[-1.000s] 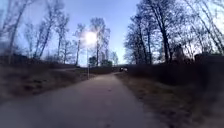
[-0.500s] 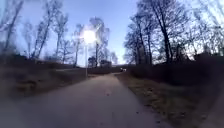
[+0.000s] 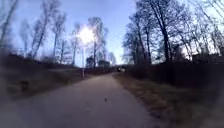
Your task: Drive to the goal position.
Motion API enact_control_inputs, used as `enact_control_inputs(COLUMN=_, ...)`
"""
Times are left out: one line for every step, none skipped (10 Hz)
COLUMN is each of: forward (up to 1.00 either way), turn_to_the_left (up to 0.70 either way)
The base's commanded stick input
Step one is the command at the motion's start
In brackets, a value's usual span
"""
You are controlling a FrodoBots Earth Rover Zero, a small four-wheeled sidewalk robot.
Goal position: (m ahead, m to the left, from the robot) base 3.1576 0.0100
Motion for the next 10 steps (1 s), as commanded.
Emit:
enact_control_inputs(forward=1.00, turn_to_the_left=0.00)
enact_control_inputs(forward=1.00, turn_to_the_left=0.00)
enact_control_inputs(forward=1.00, turn_to_the_left=0.00)
enact_control_inputs(forward=1.00, turn_to_the_left=0.00)
enact_control_inputs(forward=1.00, turn_to_the_left=0.00)
enact_control_inputs(forward=1.00, turn_to_the_left=0.00)
enact_control_inputs(forward=1.00, turn_to_the_left=0.10)
enact_control_inputs(forward=1.00, turn_to_the_left=0.19)
enact_control_inputs(forward=1.00, turn_to_the_left=0.28)
enact_control_inputs(forward=1.00, turn_to_the_left=0.37)
